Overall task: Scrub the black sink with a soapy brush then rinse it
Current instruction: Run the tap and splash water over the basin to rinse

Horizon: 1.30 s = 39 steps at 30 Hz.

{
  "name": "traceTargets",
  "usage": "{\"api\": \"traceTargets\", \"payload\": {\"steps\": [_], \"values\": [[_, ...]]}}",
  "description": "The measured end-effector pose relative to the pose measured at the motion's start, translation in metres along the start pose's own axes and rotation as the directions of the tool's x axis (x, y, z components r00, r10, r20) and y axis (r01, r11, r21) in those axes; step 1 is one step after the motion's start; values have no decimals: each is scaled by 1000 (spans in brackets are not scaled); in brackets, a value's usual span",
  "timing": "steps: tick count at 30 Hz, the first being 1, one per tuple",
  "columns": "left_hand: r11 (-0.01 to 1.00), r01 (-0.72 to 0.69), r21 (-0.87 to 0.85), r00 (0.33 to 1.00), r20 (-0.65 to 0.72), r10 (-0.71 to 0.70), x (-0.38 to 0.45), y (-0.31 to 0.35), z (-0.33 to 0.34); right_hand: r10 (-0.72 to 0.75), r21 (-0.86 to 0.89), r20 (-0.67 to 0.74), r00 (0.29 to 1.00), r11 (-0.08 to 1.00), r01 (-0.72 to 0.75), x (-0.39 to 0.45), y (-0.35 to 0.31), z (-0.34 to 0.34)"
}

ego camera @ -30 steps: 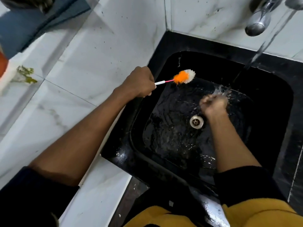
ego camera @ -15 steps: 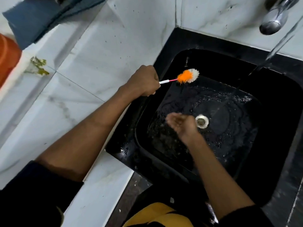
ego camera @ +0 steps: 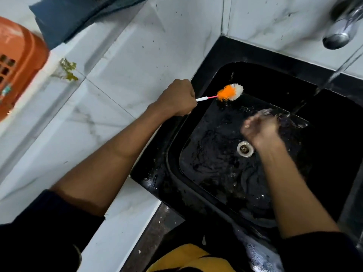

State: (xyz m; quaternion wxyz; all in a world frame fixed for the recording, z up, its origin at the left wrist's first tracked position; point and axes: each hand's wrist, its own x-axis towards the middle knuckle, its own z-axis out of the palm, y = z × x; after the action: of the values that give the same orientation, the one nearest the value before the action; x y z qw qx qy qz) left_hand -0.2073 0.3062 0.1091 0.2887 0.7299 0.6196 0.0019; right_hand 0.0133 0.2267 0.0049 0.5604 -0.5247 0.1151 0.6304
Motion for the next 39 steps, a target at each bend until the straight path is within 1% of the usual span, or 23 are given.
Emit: {"api": "traceTargets", "payload": {"steps": [3,6,8,10,13,15,17,18,20,21,22,24,25,27,29,31,32,33,35,36,37,38,39], "values": [[1000,0,9,1000,-12,0,0,1,1,120,-237,141,983,968,-84,-32,57,26],[999,-10,31,1000,-13,10,0,1,1,260,-439,272,926,890,-120,-68,107,56],[999,-21,34,1000,-4,21,1,2,2,329,-486,300,895,860,-153,-82,127,67],[999,-28,35,1000,-2,28,2,3,2,343,-479,303,889,861,-169,-85,131,66],[999,-35,39,999,-7,35,4,4,3,302,-394,253,919,900,-187,-74,111,48],[999,-37,39,999,-2,38,5,5,4,259,-266,179,949,941,-207,-61,85,27],[998,-42,42,999,11,42,6,6,7,222,-44,64,973,975,-220,-42,55,3],[998,-43,41,999,18,42,6,7,9,208,109,21,978,972,-210,-31,40,-10],[999,-39,38,999,29,38,5,7,10,158,381,-21,987,914,-138,-10,10,-29],[999,-37,38,999,31,36,5,7,11,123,445,-42,991,891,-92,0,-4,-35],[999,-36,40,999,31,35,4,7,11,85,455,-59,995,889,-49,8,-17,-39],[999,-31,42,999,31,30,3,6,11,23,437,-48,999,899,1,18,-37,-40],[999,-27,43,999,31,25,3,5,12,-5,407,-29,1000,913,17,21,-44,-39],[999,-15,44,1000,26,13,3,2,13,-54,275,-23,998,960,58,22,-46,-32],[999,-6,45,1000,13,6,4,0,13,-83,100,-33,996,991,86,18,-32,-25],[999,-3,46,1000,8,3,6,-1,14,-91,-98,18,996,991,93,4,0,-18],[999,-3,50,1000,9,2,6,-1,14,-61,-224,79,995,971,78,-5,22,-13],[998,-3,55,1000,12,2,6,-1,15,14,-351,157,988,935,42,-15,49,-8],[998,-6,61,1000,21,5,7,0,18,242,-591,287,927,806,-28,-34,103,-3],[998,-9,61,1000,27,7,7,1,20,340,-693,315,886,720,-29,-40,124,-6],[998,-11,60,999,33,9,6,1,21,404,-758,325,855,652,-21,-43,137,-9],[998,-13,56,999,38,11,6,0,23,424,-783,312,850,621,-23,-41,143,-15],[999,-15,52,999,40,13,6,0,24,415,-776,290,862,629,-42,-39,141,-20]]}}
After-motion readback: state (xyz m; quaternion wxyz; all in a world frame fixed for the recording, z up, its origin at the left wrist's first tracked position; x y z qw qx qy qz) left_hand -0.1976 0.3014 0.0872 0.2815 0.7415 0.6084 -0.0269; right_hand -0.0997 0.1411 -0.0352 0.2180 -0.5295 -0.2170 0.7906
